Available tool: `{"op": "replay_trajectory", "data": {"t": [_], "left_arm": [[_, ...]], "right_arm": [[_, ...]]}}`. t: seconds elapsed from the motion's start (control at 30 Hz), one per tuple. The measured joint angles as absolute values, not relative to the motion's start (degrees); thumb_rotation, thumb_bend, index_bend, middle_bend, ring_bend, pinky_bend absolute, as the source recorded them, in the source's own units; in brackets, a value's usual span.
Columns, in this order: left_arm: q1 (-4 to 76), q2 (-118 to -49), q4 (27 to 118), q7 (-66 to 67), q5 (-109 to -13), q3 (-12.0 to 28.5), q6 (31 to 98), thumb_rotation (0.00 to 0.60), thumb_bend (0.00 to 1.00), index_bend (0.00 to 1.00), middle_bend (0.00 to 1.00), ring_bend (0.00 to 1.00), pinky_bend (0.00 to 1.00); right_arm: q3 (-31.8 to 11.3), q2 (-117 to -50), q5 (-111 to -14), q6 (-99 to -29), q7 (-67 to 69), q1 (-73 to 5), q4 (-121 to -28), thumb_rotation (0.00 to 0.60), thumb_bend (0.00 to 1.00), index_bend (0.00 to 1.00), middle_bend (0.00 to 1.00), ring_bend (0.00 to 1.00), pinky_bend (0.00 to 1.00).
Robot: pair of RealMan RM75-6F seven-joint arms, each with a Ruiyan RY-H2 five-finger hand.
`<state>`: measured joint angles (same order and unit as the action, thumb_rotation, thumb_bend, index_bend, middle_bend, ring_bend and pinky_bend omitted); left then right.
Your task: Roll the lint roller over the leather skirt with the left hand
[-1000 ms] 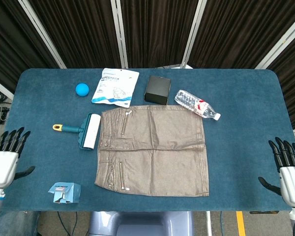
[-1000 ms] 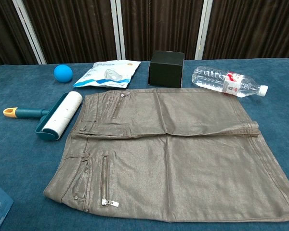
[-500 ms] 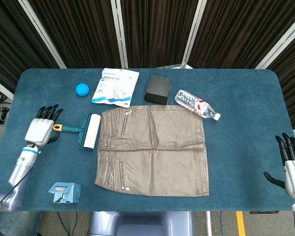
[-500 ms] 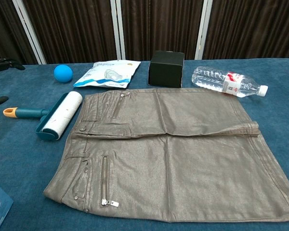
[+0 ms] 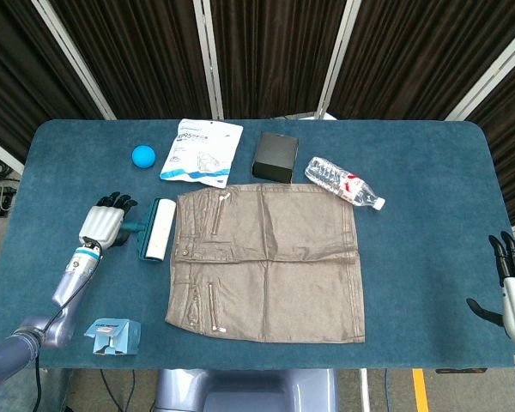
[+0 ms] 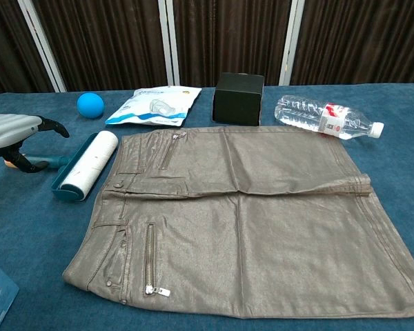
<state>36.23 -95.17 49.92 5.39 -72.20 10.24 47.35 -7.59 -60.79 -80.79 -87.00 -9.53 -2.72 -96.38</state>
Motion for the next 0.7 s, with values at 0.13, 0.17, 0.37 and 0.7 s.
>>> {"op": "replay_trajectory", "data": {"t": [0.13,0.17,0.37,0.7], "left_arm": [[36.7,-96.2,48.3,4.8,-71.8,10.1,46.7,0.6,0.44,0.21,0.15,0.09,0.17],[36.8,-96.4,48.1,4.7,-71.7,10.1,46.6,0.6,0.44,0.21,0.15,0.1,0.18],[37.4,-96.8,47.6,4.3,-71.3,9.9,45.3,0.6,0.44,0.23,0.16,0.12,0.2],[37.9,-97.0,47.4,3.7,-71.5,9.1,44.6,0.6,0.44,0.3,0.24,0.18,0.24]], "right_arm": [[-7.6,-60.9,-80.6,-86.8,-9.7,-2.9,-96.2,0.6,0.0,0.0,0.0,0.0,0.0],[-7.6,-61.0,-80.5,-86.7,-9.8,-2.9,-96.2,0.6,0.0,0.0,0.0,0.0,0.0],[-7.7,-61.0,-80.0,-86.6,-10.0,-3.0,-96.1,0.6,0.0,0.0,0.0,0.0,0.0],[-7.7,-61.0,-79.6,-86.5,-10.1,-3.1,-96.1,0.6,0.0,0.0,0.0,0.0,0.0]]}}
